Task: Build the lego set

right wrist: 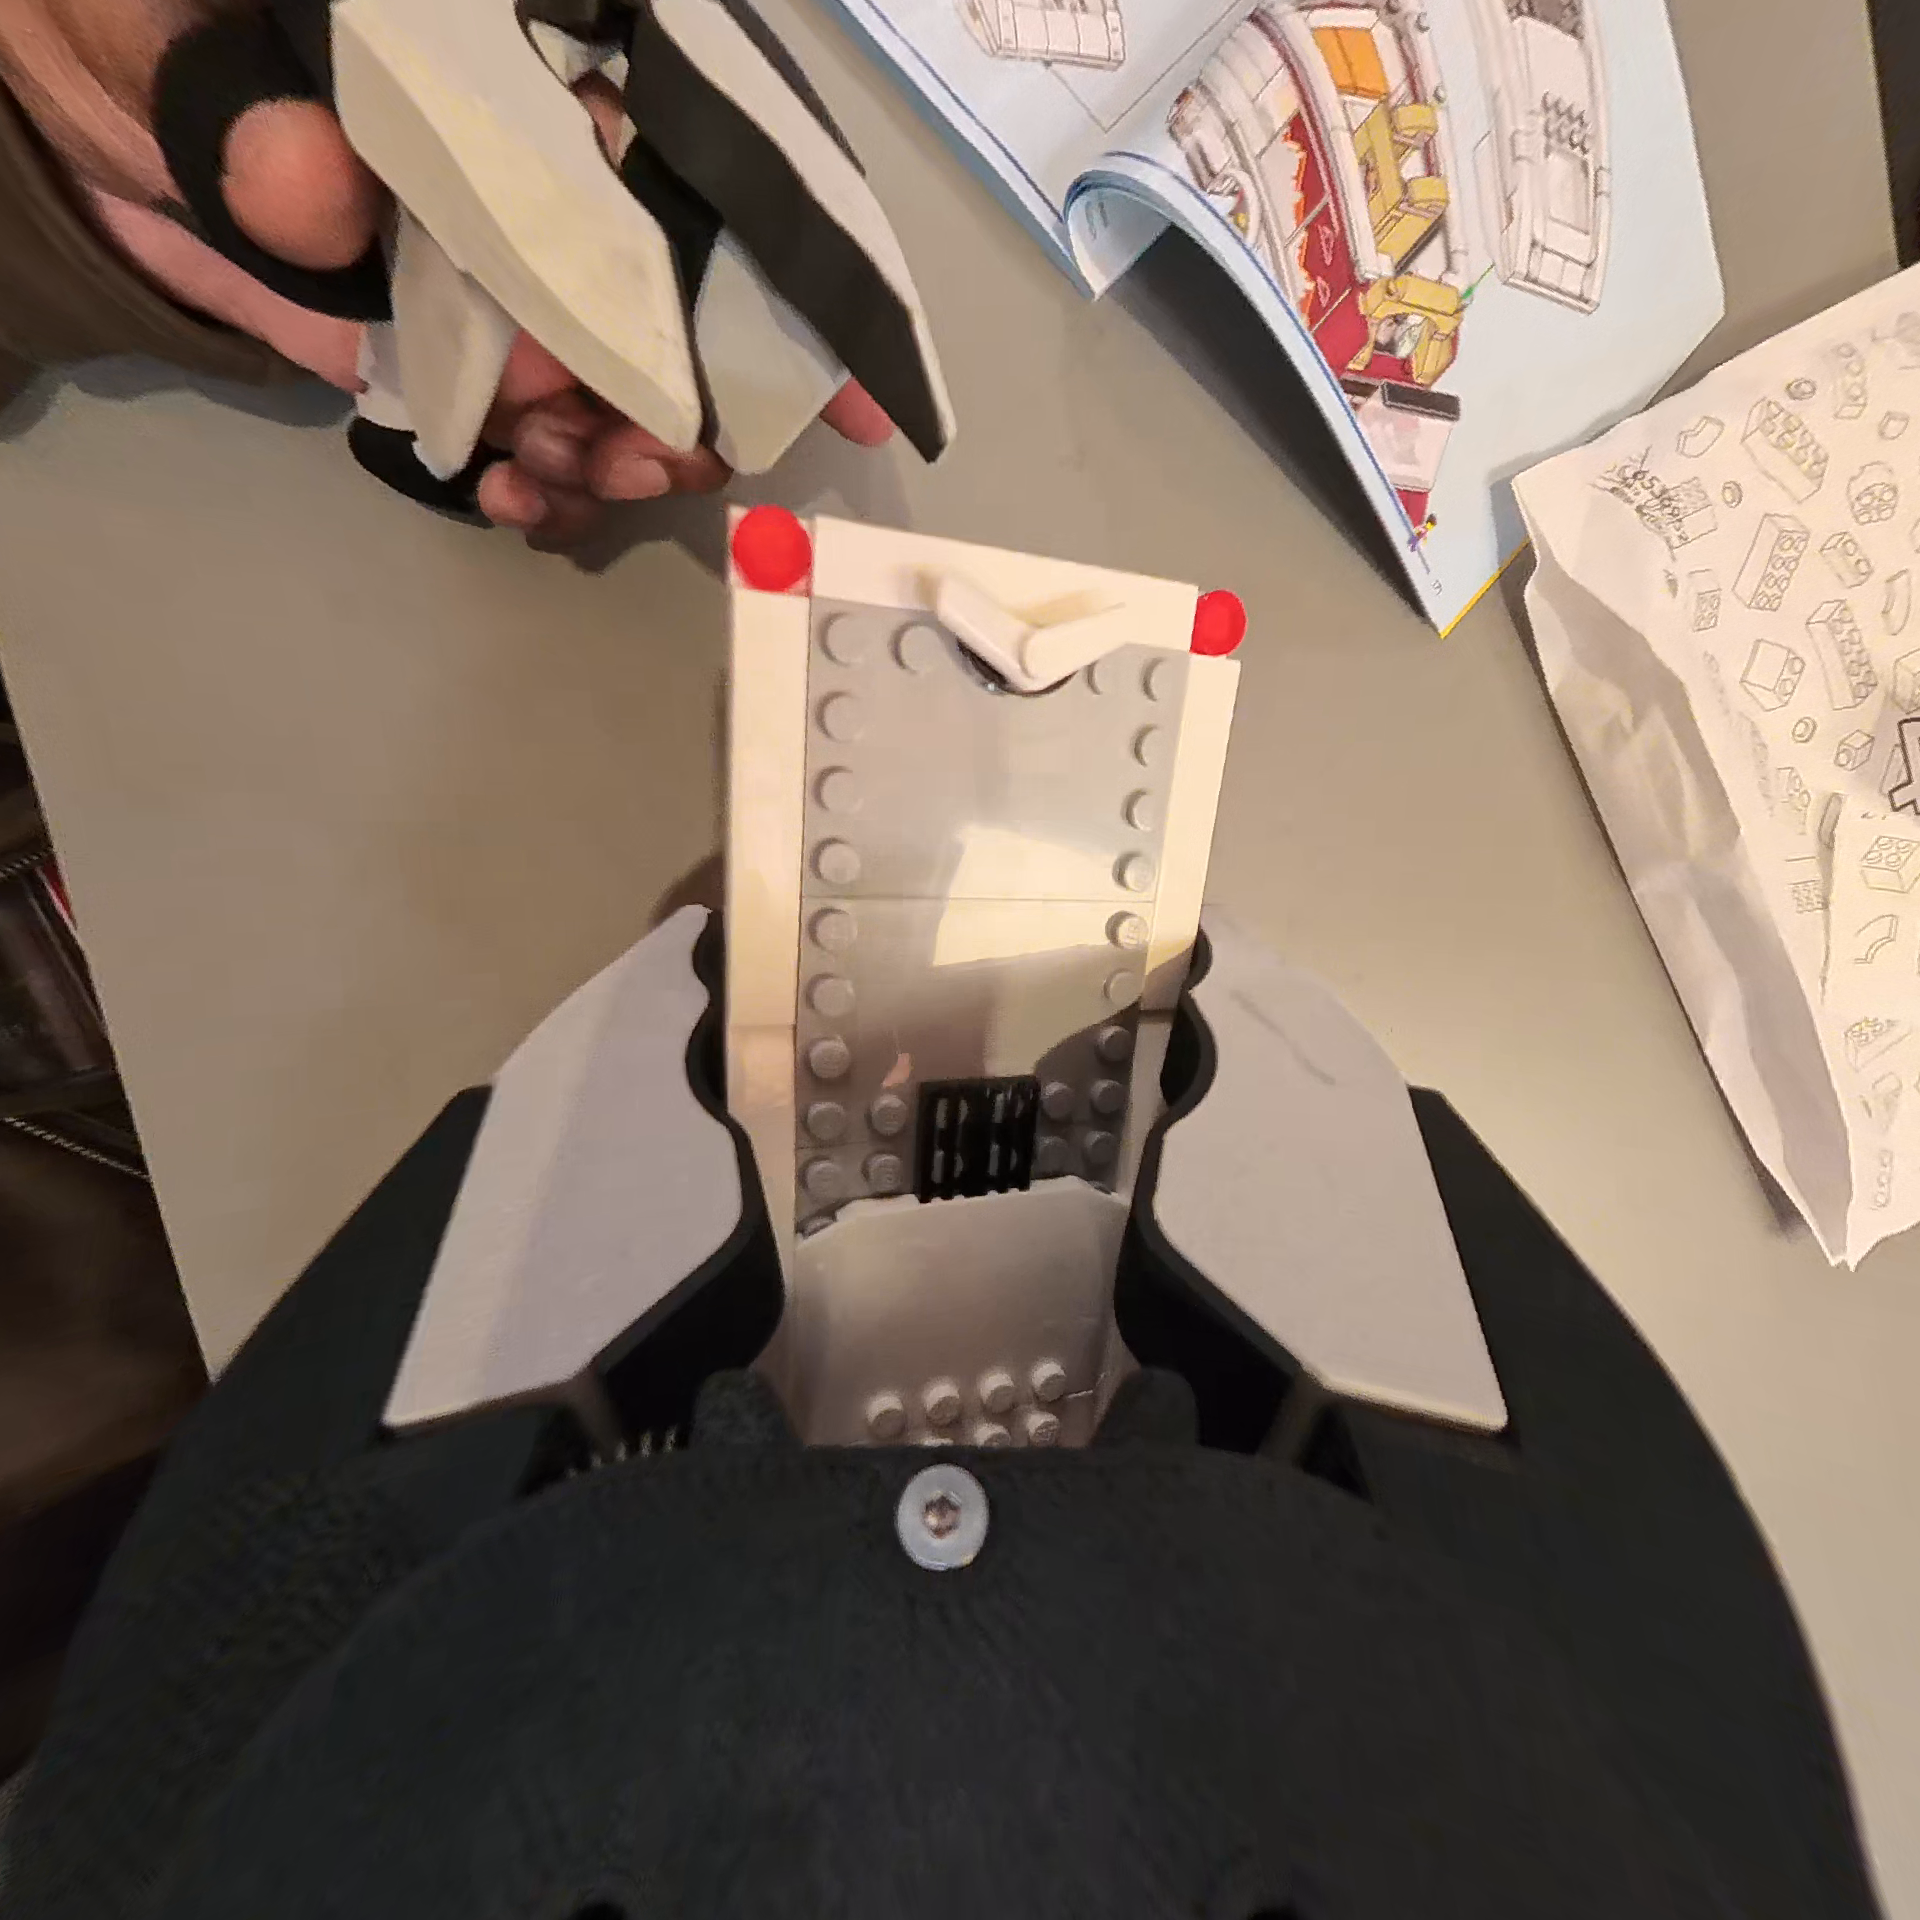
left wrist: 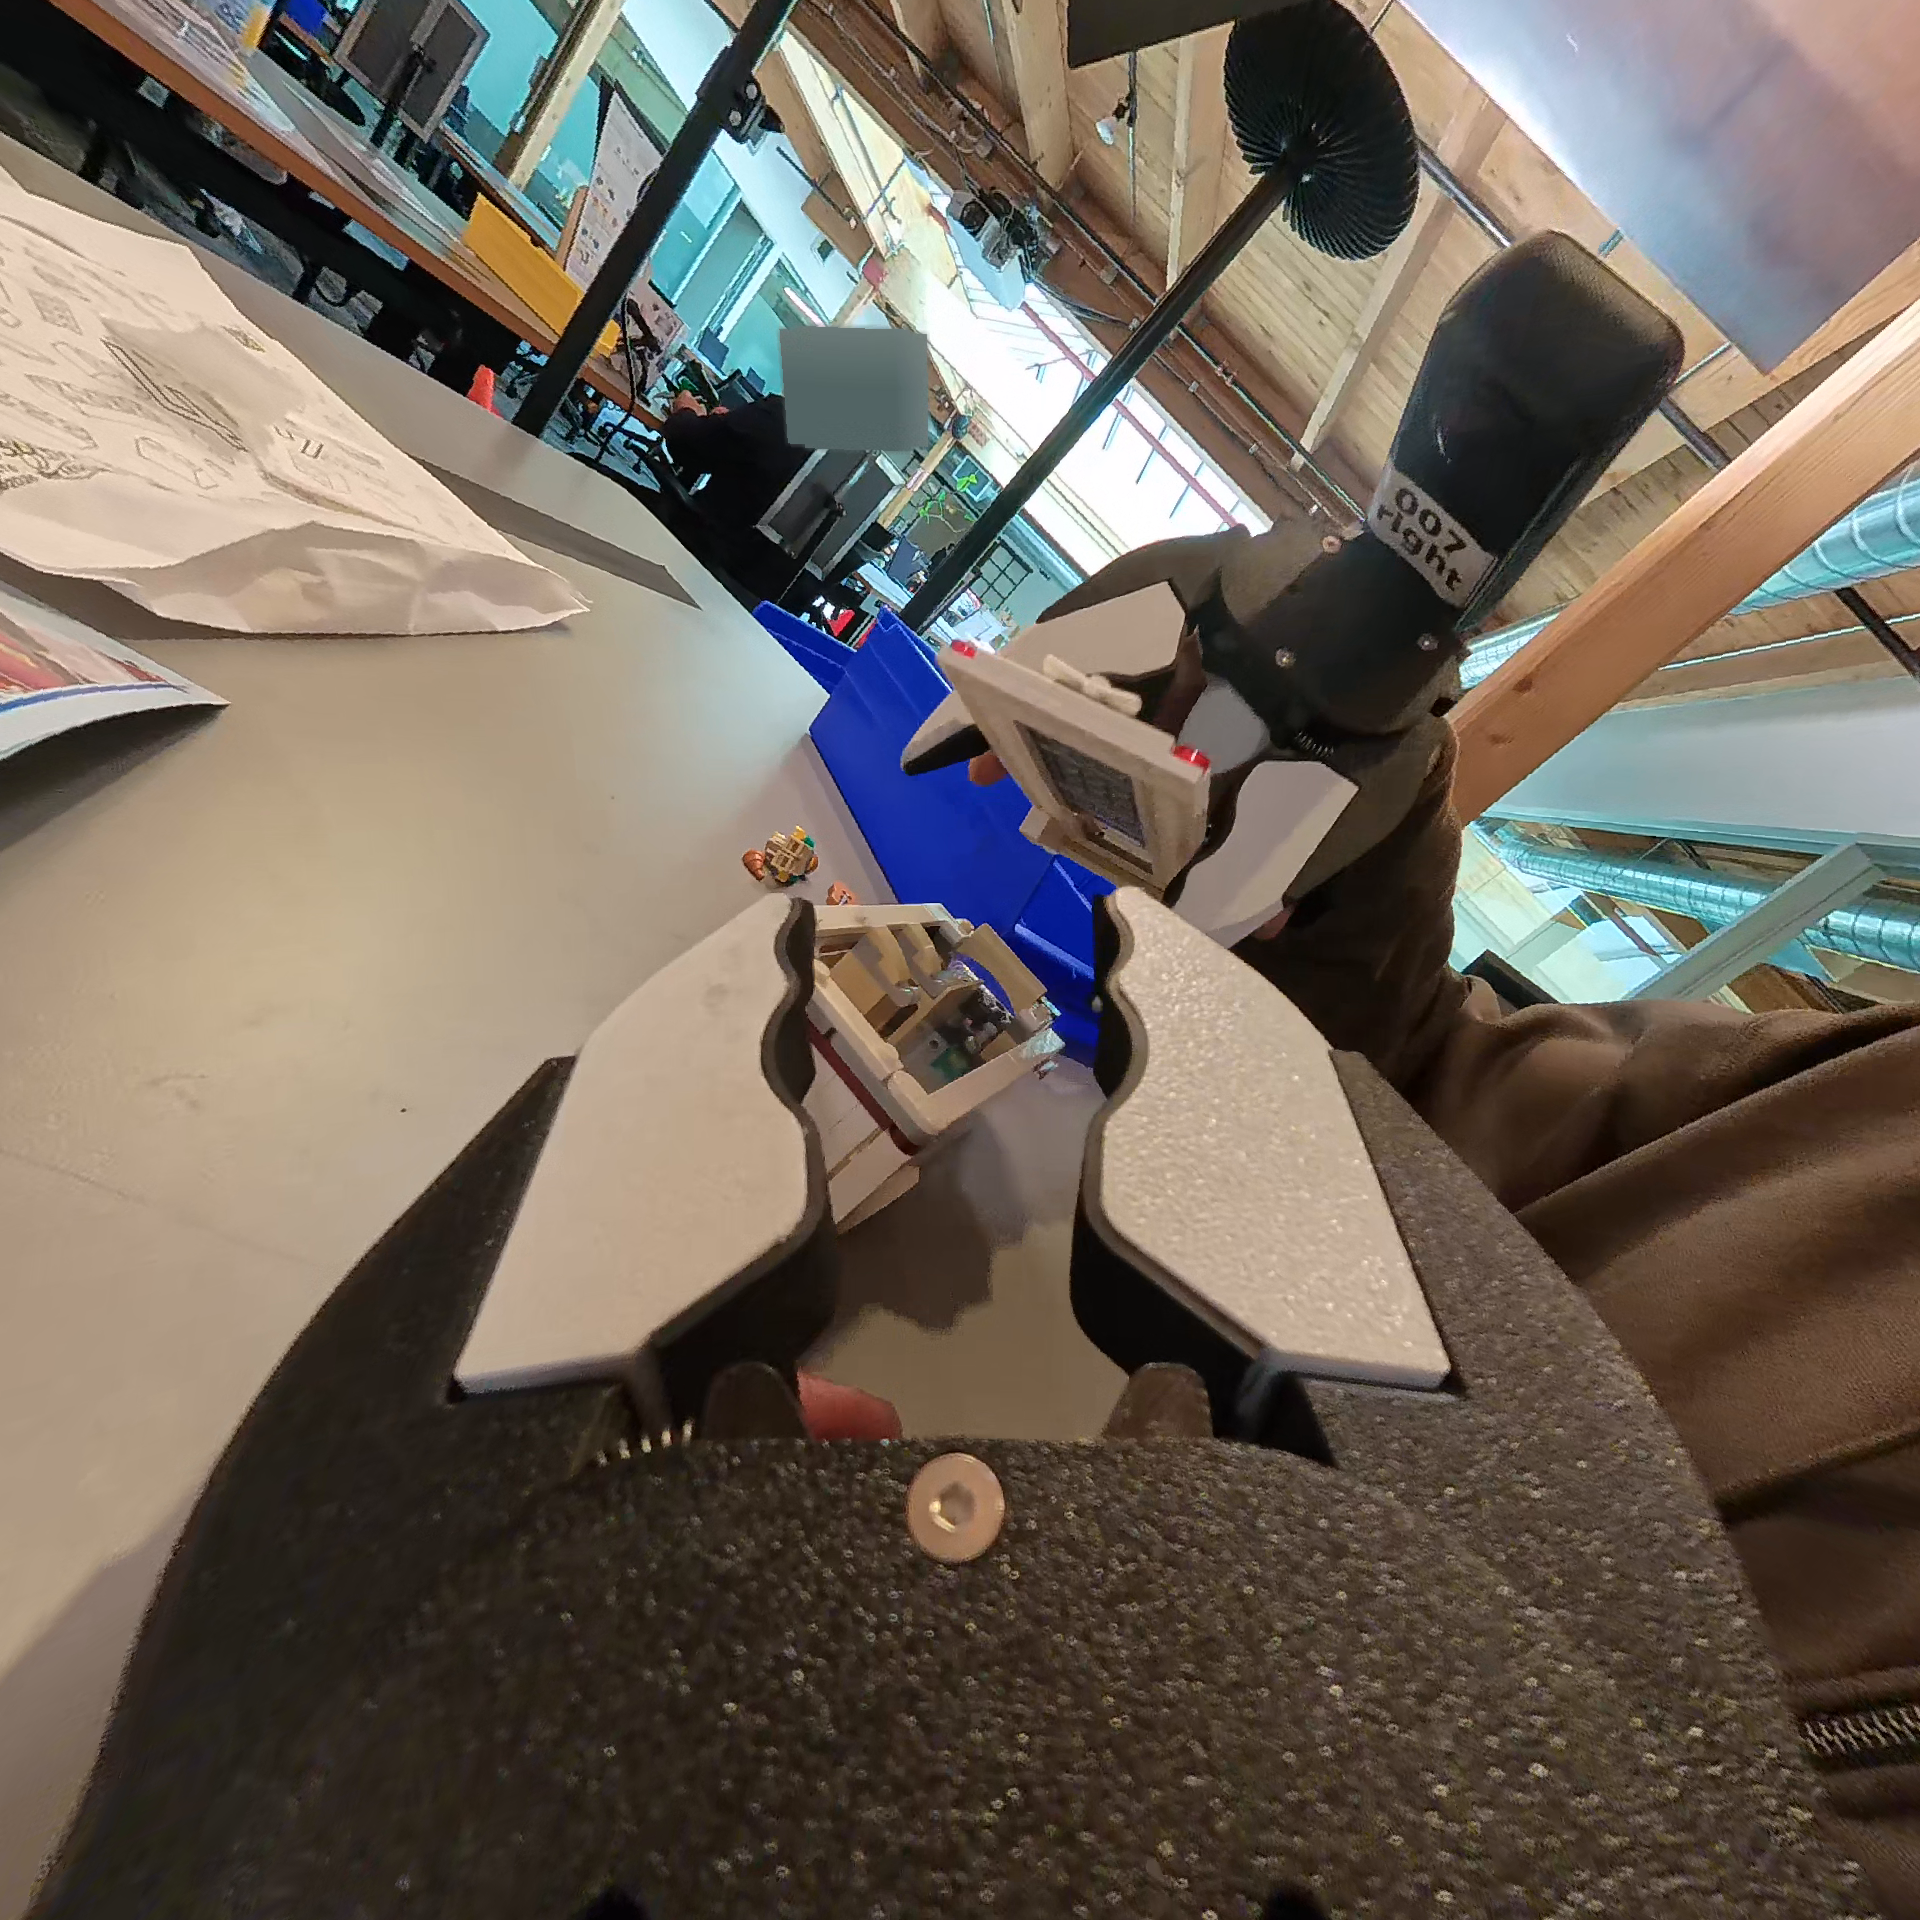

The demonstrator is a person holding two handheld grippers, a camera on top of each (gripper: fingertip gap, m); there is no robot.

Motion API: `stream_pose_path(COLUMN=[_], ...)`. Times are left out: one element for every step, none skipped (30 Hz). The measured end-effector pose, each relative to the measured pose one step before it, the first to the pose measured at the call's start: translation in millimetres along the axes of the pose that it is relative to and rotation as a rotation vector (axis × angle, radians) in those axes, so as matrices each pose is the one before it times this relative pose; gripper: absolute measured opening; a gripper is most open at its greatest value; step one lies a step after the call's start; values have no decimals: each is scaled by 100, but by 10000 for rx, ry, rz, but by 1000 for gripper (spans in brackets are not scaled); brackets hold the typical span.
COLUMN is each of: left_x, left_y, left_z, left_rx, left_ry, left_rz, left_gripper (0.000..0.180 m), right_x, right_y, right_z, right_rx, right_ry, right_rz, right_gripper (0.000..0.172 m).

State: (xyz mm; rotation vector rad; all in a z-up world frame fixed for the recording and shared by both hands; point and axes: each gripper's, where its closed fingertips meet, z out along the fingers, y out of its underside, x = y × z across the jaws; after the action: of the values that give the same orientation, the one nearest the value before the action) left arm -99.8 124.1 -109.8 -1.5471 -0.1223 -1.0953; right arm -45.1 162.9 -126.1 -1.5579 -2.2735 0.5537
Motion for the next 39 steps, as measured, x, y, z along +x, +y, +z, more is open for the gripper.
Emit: stream_pose_path(left_x=[67,53,24,4,-10,-5,-35,-11,16,30,21,8,-10,-13,16,29,27,12,12,-11,-10,0,-12,-17,9,30,19,-4,2,17,-5,-20,-9,-23,-3,-21,-27,-24,-15], left_y=[-6,3,16,6,2,-6,-39,-62,-61,-39,-32,-18,-11,5,3,11,18,-10,-10,-32,-39,-56,-32,-21,-12,-12,3,13,9,3,16,5,7,-4,2,-12,-5,-11,1], left_z=[-18,-20,-24,-22,-29,-33,-40,-34,-27,-24,-7,-18,-6,4,11,16,5,6,-20,-25,-34,-33,-25,-19,-9,-3,5,8,11,5,10,-3,-1,-10,-14,-11,-26,-16,0], left_rx=[-5,-7,-11,-11,-13,-9,8,27,24,11,7,4,-1,-6,-7,-8,-10,-4,3,9,18,27,22,10,7,6,-3,-8,-4,-3,-4,-6,0,5,2,0,4,7,-3], left_ry=[17,14,-2,-8,-15,-19,-24,-15,6,5,-4,-10,-14,-9,9,18,8,-3,-6,-6,-5,2,2,-5,5,12,6,-3,3,4,0,-2,-3,-2,1,-6,-12,-10,-4], left_rz=[4,7,10,12,11,15,13,1,-5,0,15,19,13,-6,-19,-13,3,14,12,4,-6,-16,-18,-11,-5,-4,1,2,3,0,0,0,-3,-6,-4,3,5,-4,-10], left_gripper=[52,52,52,52,52,52,51,51,51,51,51,51,51,51,51,51,51,51,51,51,51,50,50,50,50,50,50,50,50,50,50,50,50,50,50,50,50,50,50], right_x=[-238,-230,-179,-151,-75,2,66,43,-17,-28,-18,46,10,-60,-78,-96,-114,-135,-127,-61,33,32,-3,23,30,34,32,4,-28,-20,-17,-37,-10,6,19,5,-9,28,67], right_y=[5,-20,-14,1,17,93,177,208,161,105,96,118,116,64,30,76,161,191,170,131,101,49,-19,-54,-56,-50,-90,-79,-54,-51,-30,10,28,35,38,20,-11,-31,-43], right_z=[286,295,291,259,239,218,231,224,193,179,154,153,175,194,231,269,320,334,328,286,222,146,40,-39,-81,-100,-125,-111,-96,-51,14,68,103,118,105,71,36,-8,-71], right_rx=[-130,-108,-119,-109,-108,-149,-199,-214,-167,-118,-116,-133,-146,-138,-139,-187,-249,-263,-234,-186,-137,-75,-3,43,56,68,76,69,47,30,12,-21,-40,-50,-54,-43,-16,9,30], right_ry=[50,29,21,14,41,86,132,128,82,40,30,64,62,39,66,89,98,104,109,127,154,111,36,18,18,22,30,12,-15,-9,-14,-42,-35,-17,-4,-11,-18,2,15], right_rz=[-109,-76,-55,-56,-50,-47,-65,-102,-94,-47,-18,-17,-24,-37,-71,-94,-121,-168,-182,-168,-145,-98,-56,-32,-23,-33,-35,-33,-43,-44,-41,-46,-44,-33,-23,-20,-19,-15,-6], right_gripper=[81,81,81,81,81,81,81,81,81,81,81,81,81,81,81,81,81,81,81,81,81,81,81,81,81,81,81,81,81,81,81,81,81,82,83,85,87,89,90])
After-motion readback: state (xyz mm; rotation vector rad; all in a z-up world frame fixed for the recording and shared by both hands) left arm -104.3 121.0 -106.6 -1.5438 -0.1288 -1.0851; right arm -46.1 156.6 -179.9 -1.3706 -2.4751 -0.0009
